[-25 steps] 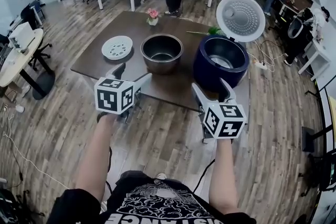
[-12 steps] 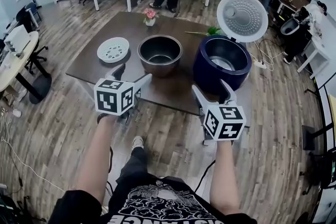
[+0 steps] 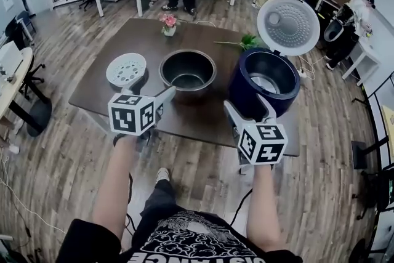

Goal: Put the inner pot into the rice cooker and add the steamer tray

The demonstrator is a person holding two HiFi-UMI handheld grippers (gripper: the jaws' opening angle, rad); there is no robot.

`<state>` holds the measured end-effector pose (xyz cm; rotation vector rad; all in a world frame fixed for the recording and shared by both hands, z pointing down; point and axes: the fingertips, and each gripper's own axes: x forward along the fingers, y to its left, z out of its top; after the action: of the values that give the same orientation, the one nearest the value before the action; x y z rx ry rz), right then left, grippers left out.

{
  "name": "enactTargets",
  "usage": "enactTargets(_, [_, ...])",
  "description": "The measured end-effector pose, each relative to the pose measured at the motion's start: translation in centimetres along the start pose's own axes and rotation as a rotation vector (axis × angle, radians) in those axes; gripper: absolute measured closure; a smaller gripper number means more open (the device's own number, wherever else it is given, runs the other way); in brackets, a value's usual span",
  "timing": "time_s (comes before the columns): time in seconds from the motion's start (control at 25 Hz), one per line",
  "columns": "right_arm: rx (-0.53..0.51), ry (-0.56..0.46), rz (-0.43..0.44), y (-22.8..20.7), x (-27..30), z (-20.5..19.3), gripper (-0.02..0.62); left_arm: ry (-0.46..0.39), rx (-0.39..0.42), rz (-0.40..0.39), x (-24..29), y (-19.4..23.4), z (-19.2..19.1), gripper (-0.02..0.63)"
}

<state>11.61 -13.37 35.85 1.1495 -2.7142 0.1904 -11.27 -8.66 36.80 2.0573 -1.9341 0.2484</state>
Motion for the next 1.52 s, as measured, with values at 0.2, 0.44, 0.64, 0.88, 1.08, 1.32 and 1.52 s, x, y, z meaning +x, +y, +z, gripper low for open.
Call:
enactTargets(0.2, [0.01, 0.021, -0.036, -0.2, 3.1, 0.8, 0.218, 0.007, -0.002, -0.042, 3.0, 2.3, 1.4, 0.17])
enactTargets(0.44, [0.053, 0.037, -0.069, -0.8, 6.9, 1.9, 0.218, 0.042, 0.005, -0.094, 7.0, 4.6, 2.8, 0.17])
enactTargets(0.64, [0.101, 0.043, -0.1, -0.9, 9.8, 2.3, 0.218, 0.067, 0.019, -0.144, 10.0, 6.6, 3.6, 0.169])
enactTargets(0.88, [0.194, 0.075, -0.134, -0.9, 13.3, 1.7, 0.218, 0.133, 0.022, -0.225, 13.6, 8.6, 3.0, 0.17])
enactTargets(1.08, [0.235, 0.135, -0.179, -1.1, 16.0, 0.0, 0.219, 0.185, -0.003, -0.286, 16.8, 10.3, 2.1, 0.17])
enactTargets(1.32, [0.289, 0.194, -0.228, -1.5, 18.2, -1.9, 0.229, 0.257, -0.03, -0.349, 20.4, 11.4, 0.5, 0.17])
enactTargets(1.52, [0.345, 0.262, -0.253, -1.5, 20.0, -4.3, 0.252, 0.339, -0.068, -0.383, 22.4, 12.4, -1.4, 0.17])
